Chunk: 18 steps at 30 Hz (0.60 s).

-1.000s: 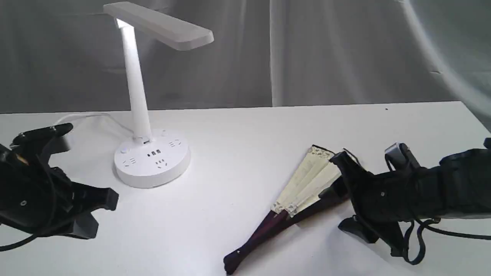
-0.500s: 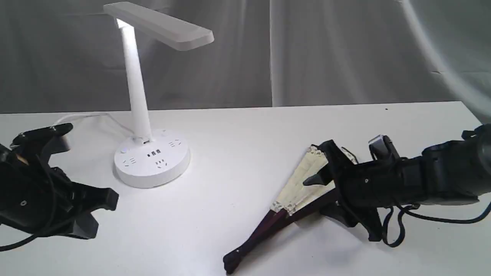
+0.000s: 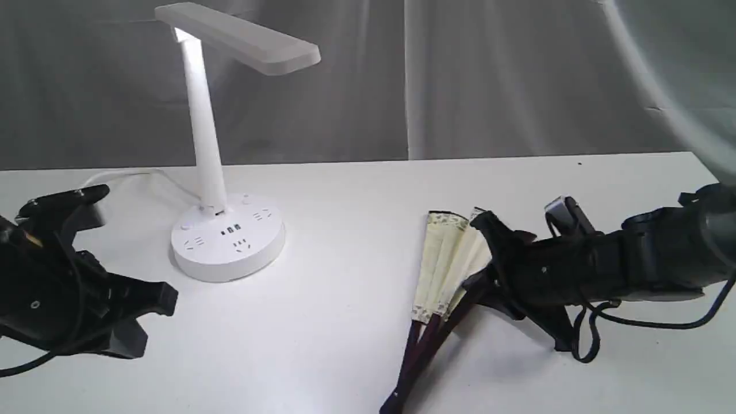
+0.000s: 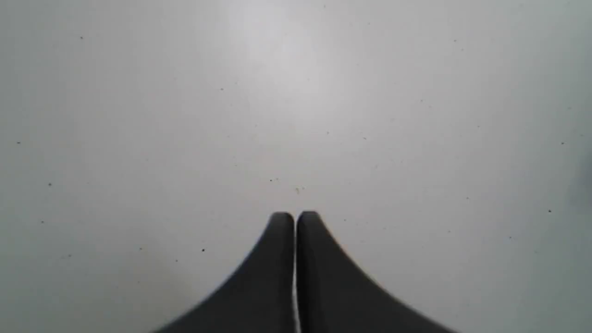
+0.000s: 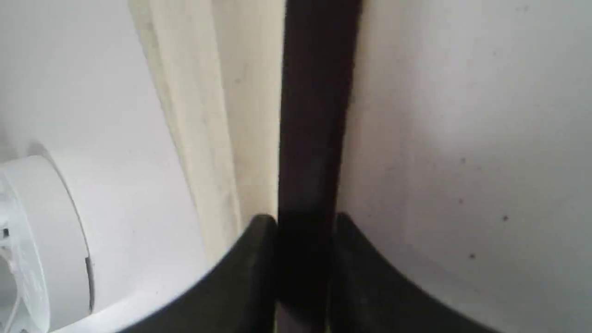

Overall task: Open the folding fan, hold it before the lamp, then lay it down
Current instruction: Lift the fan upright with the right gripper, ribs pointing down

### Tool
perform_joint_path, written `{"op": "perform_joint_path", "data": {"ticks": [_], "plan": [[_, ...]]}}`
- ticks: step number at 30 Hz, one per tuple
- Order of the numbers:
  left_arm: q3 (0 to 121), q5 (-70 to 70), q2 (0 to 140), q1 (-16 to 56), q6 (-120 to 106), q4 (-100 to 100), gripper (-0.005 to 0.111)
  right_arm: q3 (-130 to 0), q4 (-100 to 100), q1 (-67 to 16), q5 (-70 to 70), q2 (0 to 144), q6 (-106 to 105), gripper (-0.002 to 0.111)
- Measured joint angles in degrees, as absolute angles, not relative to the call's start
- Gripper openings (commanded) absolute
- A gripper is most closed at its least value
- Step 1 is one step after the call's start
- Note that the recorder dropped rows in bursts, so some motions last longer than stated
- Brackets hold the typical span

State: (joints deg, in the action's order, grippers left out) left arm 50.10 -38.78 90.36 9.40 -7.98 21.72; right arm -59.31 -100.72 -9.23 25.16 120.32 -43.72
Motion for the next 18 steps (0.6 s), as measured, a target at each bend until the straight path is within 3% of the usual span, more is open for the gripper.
{"op": "perform_joint_path", "data": {"ticks": [9,18], "plan": [[50.1,-38.78,90.36,9.4,-7.98,21.72,0.0,-59.6,-100.72,-9.23,27.34,120.32,-45.08,0.0],[50.1,-38.67,90.36,9.4,-8.46,21.72,0.0,-59.6,-100.38,-7.22,39.43,119.17,-51.27,0.0]]}}
